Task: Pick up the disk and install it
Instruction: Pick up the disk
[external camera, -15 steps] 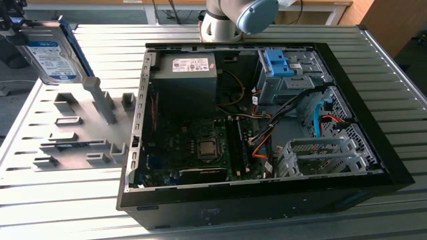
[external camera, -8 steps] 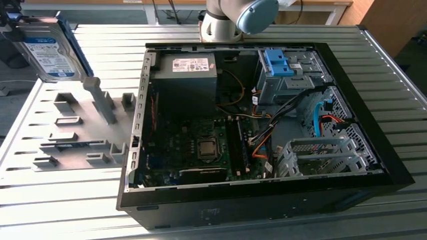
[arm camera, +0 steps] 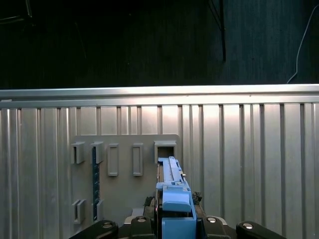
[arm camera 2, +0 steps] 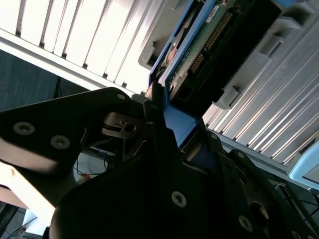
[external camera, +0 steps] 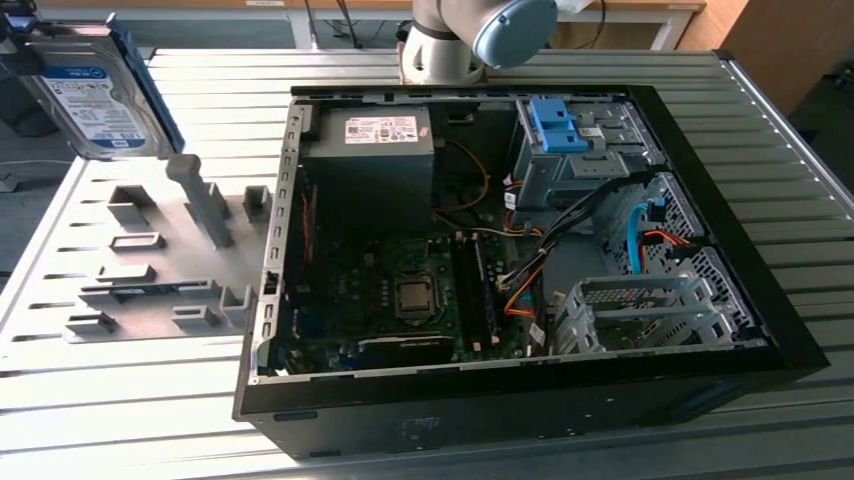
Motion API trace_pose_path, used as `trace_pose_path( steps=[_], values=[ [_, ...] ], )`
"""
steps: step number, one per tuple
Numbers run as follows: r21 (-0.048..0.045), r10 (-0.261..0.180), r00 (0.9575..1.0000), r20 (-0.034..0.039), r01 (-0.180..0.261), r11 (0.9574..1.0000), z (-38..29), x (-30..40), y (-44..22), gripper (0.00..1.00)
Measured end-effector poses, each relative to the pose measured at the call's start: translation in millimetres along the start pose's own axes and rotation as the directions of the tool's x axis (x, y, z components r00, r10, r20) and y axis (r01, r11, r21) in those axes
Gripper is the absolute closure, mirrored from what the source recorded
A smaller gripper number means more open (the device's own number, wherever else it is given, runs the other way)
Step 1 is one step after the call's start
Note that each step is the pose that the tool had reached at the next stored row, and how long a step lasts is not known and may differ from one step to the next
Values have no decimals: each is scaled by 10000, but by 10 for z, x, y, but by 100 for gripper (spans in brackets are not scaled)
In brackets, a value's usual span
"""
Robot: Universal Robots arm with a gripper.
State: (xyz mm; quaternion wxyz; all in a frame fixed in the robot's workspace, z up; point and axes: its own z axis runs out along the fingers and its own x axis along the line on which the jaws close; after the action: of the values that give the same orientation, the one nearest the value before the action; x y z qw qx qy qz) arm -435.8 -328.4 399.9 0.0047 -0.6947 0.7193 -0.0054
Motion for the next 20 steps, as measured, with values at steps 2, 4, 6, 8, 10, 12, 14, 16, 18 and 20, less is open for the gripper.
trace_pose_path(
  steps=[2,4,6,8,10,12,14,16,18,20],
  values=[
    [0,0,10000,0,0,10000,-20,0,0,64],
    [-1,0,10000,0,0,10000,-42,0,0,64],
    [0,0,10000,0,0,10000,-64,0,-1,64],
    [0,0,10000,0,0,10000,-85,0,-1,64],
    [0,0,10000,0,0,10000,-105,0,-1,64],
    [-1,0,10000,0,0,10000,-126,0,-2,64],
    [0,0,10000,0,0,10000,-147,0,-2,64],
    [-1,0,10000,0,0,10000,-170,0,-3,64],
    [-1,0,10000,0,0,10000,-196,0,-3,64],
    [0,0,10000,0,0,10000,-223,0,-3,64]
  ],
)
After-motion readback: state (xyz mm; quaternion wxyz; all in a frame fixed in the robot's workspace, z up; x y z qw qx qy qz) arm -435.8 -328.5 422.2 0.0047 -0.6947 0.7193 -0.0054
